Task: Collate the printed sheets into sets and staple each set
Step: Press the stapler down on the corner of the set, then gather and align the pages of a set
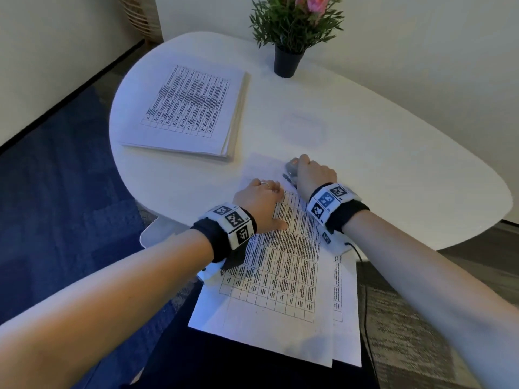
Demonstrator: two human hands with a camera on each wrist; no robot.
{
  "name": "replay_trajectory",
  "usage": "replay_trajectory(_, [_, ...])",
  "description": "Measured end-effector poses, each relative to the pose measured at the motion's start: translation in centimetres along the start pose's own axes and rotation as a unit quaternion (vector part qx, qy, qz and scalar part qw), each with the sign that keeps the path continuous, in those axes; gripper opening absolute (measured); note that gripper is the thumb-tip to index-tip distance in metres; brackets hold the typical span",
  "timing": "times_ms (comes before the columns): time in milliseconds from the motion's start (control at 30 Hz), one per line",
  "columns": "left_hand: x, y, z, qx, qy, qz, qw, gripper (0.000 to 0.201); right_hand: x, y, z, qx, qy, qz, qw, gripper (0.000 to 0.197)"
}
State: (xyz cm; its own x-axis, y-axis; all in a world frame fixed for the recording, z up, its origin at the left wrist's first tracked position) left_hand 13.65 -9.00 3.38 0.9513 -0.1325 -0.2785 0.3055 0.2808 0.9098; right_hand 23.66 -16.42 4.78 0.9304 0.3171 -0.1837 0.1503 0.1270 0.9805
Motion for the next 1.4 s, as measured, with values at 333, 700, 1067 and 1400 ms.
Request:
replay_trajectory(333, [0.0, 0.2, -0.1, -0.015, 0.005, 0.013, 1.000, 0.070, 3.1, 0.0, -1.0, 0.141, -0.092, -0.026, 0.985, 0.038])
replay_trajectory(700, [-0.1, 0.6, -1.2, -0.106, 0.005, 0.038, 0.994, 0.084, -0.4, 1.3, 2.6, 0.244, -0.026, -0.063, 0.967, 0.041])
replay_trajectory(1067, [-1.5, 0.7, -3.6, -0.354, 0.085, 0.124, 0.923, 0.029, -7.3, 1.9, -0.3, 0.304, 0.191, -0.104, 0.927, 0.051])
replay_trajectory(1400, [-5.3, -0.2, -8.2, -0.576, 0.148, 0.148, 0.790, 0.017, -7.2, 0.4, -0.1, 0.278, 0.188, -0.093, 0.937, 0.052])
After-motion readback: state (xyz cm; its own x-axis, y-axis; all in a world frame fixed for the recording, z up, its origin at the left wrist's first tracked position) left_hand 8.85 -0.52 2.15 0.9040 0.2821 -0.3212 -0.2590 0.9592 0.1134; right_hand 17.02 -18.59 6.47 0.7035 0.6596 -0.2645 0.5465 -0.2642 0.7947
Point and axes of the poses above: each hand's wrist, its own x-axis towards the middle knuckle, its own y-axis out of the back of the hand, z = x × y, the point moved 7 cm from there along x, towards the middle knuckle, and after that the axes turned 5 degrees about -y, right-handed, at the moved point
